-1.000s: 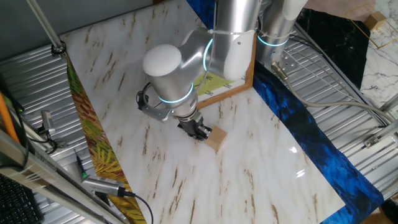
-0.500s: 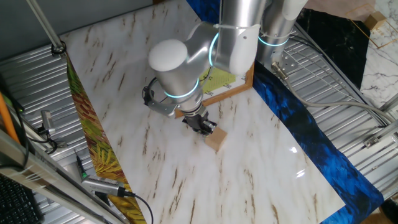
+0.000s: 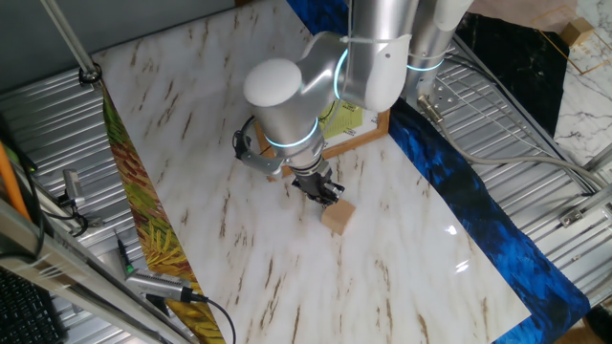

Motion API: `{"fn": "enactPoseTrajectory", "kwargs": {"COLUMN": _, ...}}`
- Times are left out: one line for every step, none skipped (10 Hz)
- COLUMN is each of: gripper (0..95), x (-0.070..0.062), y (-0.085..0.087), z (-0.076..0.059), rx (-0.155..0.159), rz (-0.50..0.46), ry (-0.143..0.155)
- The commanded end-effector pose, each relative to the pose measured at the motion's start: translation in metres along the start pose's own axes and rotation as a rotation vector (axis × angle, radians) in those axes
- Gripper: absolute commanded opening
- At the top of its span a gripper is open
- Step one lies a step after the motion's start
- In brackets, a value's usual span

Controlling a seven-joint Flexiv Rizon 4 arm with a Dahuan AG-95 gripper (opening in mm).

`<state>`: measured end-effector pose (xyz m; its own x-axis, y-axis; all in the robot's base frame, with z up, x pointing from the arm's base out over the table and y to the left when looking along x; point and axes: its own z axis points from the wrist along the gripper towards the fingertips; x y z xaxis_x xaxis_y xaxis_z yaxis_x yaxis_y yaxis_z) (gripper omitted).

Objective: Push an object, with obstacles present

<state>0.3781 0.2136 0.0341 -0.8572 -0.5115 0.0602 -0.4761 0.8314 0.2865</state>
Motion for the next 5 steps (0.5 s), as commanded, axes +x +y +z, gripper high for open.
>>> {"fn": "enactPoseTrajectory", "kwargs": {"gripper": 0.0, "x": 0.003, "y": 0.005, "z": 0.001, "rx": -0.033, "rz": 0.041, "ry": -0.018}}
{"fn": "enactPoseTrajectory", "kwargs": {"gripper": 0.0, "x": 0.004, "y": 0.008, "z": 0.001, "rx": -0.037, "rz": 0.051, "ry": -0.02}}
{"fn": "enactPoseTrajectory", "kwargs": {"gripper": 0.0, "x": 0.003, "y": 0.012, "z": 0.002, "rx": -0.038, "rz": 0.062, "ry": -0.02}}
{"fn": "enactPoseTrajectory", "kwargs": {"gripper": 0.0, "x": 0.002, "y": 0.015, "z": 0.003, "rx": -0.039, "rz": 0.065, "ry": -0.021}}
{"fn": "enactPoseTrajectory", "kwargs": {"gripper": 0.0, "x": 0.001, "y": 0.017, "z": 0.004, "rx": -0.041, "rz": 0.067, "ry": -0.022}}
